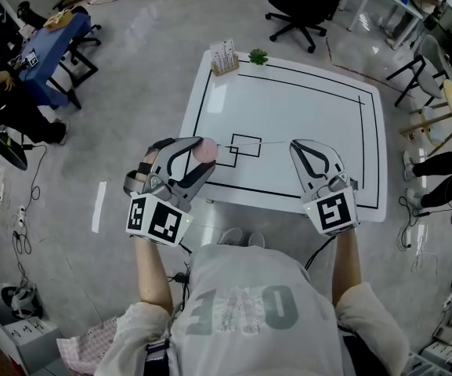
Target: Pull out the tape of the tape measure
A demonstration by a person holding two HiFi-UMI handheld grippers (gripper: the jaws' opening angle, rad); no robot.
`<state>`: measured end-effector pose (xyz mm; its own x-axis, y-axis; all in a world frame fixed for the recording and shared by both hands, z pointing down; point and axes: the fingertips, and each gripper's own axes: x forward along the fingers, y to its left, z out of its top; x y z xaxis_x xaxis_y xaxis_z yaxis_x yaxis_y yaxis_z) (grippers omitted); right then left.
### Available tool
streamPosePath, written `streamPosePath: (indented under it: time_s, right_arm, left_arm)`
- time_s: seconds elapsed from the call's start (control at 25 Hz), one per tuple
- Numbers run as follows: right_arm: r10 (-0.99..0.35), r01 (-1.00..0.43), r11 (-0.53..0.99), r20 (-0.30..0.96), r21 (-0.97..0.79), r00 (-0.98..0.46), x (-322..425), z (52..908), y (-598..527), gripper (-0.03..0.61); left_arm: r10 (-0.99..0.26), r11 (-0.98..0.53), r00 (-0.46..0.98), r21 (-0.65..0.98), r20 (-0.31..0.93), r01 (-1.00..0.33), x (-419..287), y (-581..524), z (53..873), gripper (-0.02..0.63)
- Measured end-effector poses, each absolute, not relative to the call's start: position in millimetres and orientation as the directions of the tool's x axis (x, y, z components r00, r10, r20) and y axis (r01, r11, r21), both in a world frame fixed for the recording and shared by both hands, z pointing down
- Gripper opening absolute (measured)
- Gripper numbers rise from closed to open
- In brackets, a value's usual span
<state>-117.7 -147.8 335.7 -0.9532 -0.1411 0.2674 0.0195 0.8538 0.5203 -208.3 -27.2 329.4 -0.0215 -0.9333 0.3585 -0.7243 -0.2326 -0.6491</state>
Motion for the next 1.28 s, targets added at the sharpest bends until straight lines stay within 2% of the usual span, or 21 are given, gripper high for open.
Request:
streamPosePath:
  time_s: [0.24,0.72,0.96,1.28]
  right_arm:
    - [-0.231,-0.082,0.87,0.255,0.486,-0.939,-102.3,338.8,-169.1,0.031]
    - [-0.271,-0.121,0.865,0.25,0.486,-0.93,-92.2,340.3,-175.6,0.031]
    - [-0.37,-0.212,0.842,0.245,0.495,-0.896,-70.5,341.0,-199.9,0.031]
    - [-0.388,-0.231,0.836,0.239,0.497,-0.89,-62.8,341.4,-200.1,0.031]
  left_arm:
    - [-0.929,-0.201,-0.071,-0.658,0.363,-0.725,-224.3,-19.2,329.4,0.233]
    - [-0.93,-0.197,-0.073,-0.655,0.361,-0.729,-225.6,-11.1,330.9,0.233]
    - [-0.923,-0.161,-0.128,-0.666,0.362,-0.728,-238.6,2.1,329.3,0.233]
    - [-0.921,-0.151,-0.144,-0.671,0.362,-0.726,-238.6,7.1,329.5,0.233]
